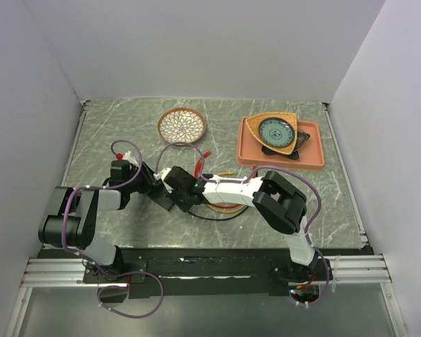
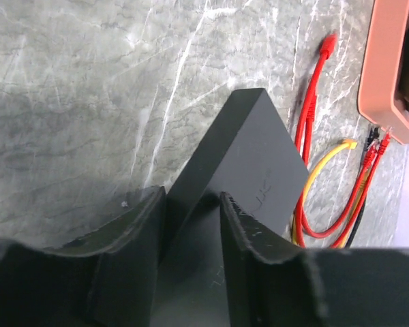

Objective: Insert the plug into the switch port

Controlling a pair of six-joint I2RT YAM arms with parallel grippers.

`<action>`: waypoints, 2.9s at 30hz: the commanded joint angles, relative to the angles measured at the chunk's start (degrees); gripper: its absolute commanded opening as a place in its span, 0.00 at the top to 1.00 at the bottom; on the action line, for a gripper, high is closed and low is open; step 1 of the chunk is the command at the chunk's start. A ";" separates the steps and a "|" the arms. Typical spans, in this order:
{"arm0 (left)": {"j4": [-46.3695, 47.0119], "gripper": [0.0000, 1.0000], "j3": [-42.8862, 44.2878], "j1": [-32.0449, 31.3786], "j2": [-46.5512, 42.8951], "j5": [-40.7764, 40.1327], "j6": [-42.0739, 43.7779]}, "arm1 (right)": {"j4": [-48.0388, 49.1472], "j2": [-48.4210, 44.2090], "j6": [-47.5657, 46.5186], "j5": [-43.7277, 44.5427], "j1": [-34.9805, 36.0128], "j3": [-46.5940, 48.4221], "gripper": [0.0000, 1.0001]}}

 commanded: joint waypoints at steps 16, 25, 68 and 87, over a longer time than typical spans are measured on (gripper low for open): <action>-9.69 0.87 -1.87 -9.79 4.15 16.05 -5.13 | 18.02 1.22 0.10 1.24 -1.91 8.01 1.00; -10.65 0.99 -3.46 -11.11 1.87 14.99 -5.92 | 18.02 2.01 0.36 2.21 -2.26 9.41 1.00; -3.71 0.99 -7.06 -16.91 5.91 13.15 -11.37 | 38.42 -5.20 1.42 4.41 -2.26 0.71 1.00; -14.16 0.99 -0.74 -13.68 4.50 7.09 -5.31 | 31.39 -5.02 1.51 2.21 -2.26 -3.06 1.00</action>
